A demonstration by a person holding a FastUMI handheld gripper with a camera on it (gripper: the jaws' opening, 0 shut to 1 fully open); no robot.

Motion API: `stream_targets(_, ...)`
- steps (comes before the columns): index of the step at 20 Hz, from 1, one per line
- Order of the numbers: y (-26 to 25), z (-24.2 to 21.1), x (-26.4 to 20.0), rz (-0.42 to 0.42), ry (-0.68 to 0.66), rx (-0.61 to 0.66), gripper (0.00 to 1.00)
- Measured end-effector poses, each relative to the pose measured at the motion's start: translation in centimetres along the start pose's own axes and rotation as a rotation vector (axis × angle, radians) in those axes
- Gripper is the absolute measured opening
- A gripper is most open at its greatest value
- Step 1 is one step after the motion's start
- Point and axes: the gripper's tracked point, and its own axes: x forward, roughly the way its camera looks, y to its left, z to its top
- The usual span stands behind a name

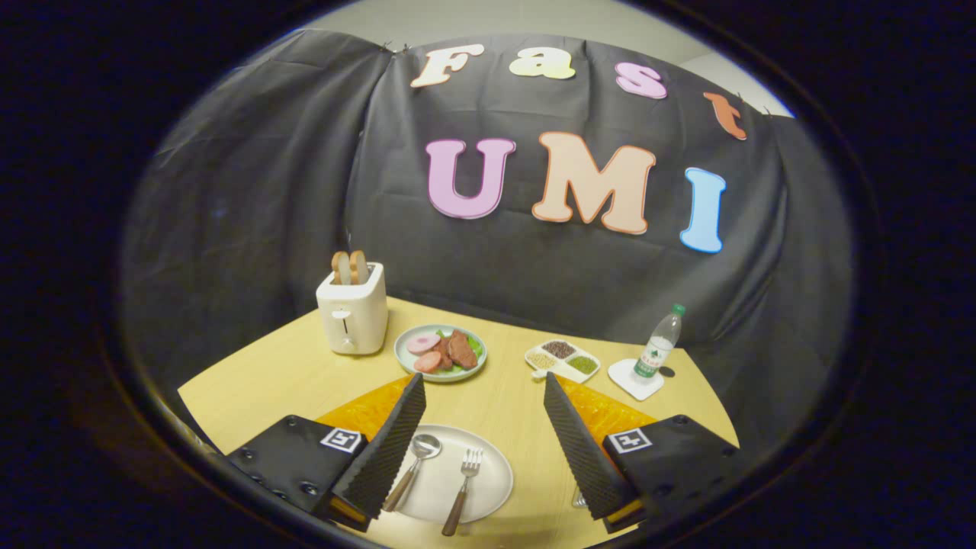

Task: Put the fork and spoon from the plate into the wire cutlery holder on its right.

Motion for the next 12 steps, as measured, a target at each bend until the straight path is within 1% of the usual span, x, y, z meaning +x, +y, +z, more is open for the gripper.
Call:
stream_targets(4, -0.1, -3.2, 0.5, 0.001, 0.089, -0.011, 1.0)
stream_targets(12, 0.9, -8.8, 1.3, 0.042, 0.228, -0.048, 1.0)
